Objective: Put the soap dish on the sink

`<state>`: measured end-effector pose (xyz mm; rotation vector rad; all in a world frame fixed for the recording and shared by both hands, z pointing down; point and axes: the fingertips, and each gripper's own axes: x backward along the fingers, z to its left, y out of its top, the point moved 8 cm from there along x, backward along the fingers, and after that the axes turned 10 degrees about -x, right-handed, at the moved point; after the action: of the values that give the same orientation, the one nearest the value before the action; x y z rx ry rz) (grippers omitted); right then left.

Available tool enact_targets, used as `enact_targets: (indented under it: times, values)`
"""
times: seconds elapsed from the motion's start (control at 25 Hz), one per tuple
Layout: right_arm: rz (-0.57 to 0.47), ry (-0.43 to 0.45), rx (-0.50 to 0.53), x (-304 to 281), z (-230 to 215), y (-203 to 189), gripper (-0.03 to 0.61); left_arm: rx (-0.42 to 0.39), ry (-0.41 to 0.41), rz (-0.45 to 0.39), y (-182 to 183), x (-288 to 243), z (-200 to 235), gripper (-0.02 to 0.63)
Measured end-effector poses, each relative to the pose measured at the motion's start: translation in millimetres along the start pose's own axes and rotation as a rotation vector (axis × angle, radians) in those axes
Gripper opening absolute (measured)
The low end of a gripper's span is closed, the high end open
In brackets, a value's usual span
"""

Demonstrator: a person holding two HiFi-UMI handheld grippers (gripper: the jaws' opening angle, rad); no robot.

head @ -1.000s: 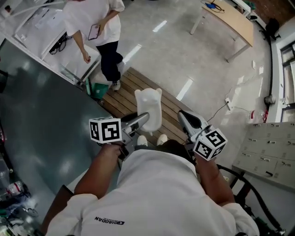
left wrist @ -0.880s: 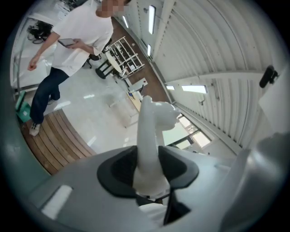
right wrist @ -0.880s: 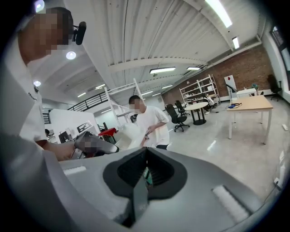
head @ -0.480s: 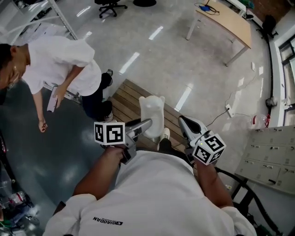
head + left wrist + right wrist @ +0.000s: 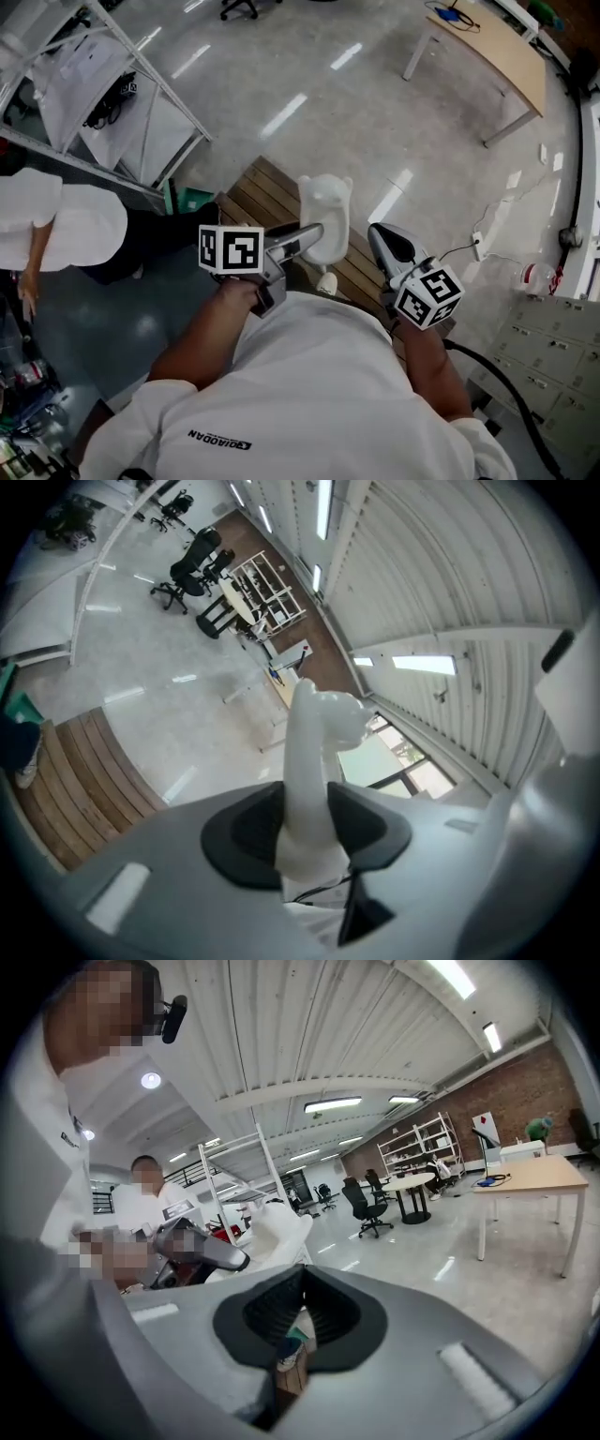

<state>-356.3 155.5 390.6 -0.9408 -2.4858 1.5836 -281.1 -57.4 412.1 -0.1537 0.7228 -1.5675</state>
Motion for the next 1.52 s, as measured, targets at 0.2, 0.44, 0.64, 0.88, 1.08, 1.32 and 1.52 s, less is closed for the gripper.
enact_targets:
  times: [0.2, 0.44, 0.64, 0.88, 1.08, 1.32, 1.52]
  values:
    - [-0.019, -0.002, -0.017, -9.9, -25.6, 16.8, 0.002, -0.003, 0.006, 0.038, 23.6, -25.5, 4.3, 0.160]
    - [-0.025, -0.028, -0.017, -39.4, -75.2, 36.9, 0.002, 0.008, 0.014, 0.066, 63.4, -65.6, 44.6, 0.160]
    - [-0.001, -0.034, 0.013, -84.1, -128.3, 52.7, 0.002, 0.015, 0.000, 0.059, 107.8, -109.4, 93.6, 0.160]
    - [-0.002, -0.018, 0.018, -178.0, -204.7, 91.8, 0.002, 0.002, 0.005, 0.025, 198.8, -154.3, 162.8, 0.158]
    - [0.001, -0.009, 0.033, -229.0, -231.9, 140.2, 0.002, 0.007, 0.042, 0.009, 263.4, -164.4, 185.1, 0.158]
    - [-0.017, 0.012, 0.076, -277.1, -300.1, 190.0, 0.002, -0.007, 0.051, -0.014, 324.4, -213.1, 214.0, 0.158]
    - [-0.025, 0.081, 0.089, -323.8, -376.3, 203.7, 0.002, 0.008, 0.070, -0.045, 356.0, -279.4, 260.2, 0.158]
